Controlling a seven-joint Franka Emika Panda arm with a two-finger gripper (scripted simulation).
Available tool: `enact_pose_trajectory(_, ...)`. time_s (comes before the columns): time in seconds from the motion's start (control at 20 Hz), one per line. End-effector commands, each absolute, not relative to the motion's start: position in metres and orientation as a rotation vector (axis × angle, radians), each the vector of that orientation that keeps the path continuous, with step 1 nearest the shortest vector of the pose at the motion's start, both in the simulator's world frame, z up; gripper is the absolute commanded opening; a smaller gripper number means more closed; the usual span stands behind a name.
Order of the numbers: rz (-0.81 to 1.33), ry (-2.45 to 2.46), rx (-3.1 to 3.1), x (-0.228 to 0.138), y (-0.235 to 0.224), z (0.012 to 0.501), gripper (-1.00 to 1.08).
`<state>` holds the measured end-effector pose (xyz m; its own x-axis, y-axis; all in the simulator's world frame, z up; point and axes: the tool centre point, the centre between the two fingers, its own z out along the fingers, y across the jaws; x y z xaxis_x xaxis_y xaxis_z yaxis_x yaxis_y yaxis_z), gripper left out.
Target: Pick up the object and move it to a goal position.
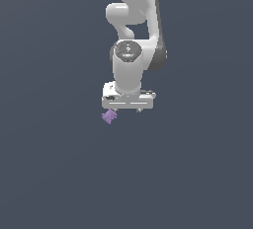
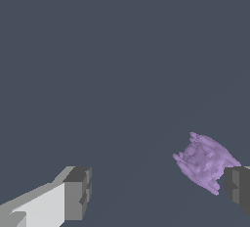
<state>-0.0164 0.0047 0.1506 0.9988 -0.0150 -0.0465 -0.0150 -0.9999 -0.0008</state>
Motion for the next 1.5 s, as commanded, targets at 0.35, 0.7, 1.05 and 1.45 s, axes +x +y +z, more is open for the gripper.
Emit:
enact_pose_trajectory(0.35,0.045,0.089,-3.127,-0.011,-0.012,0.168,1.00)
enact_pose_trajectory(0.7,0.042,0.099,-3.126,-0.011,-0.014,0.169,1.00)
enact_pose_trajectory(1.05,0.037,0.242,-3.117,-0.017,-0.026,0.156,1.00)
enact_pose_trajectory(1.45,0.024,0.578,-3.076,-0.035,-0.054,0.126,1.00)
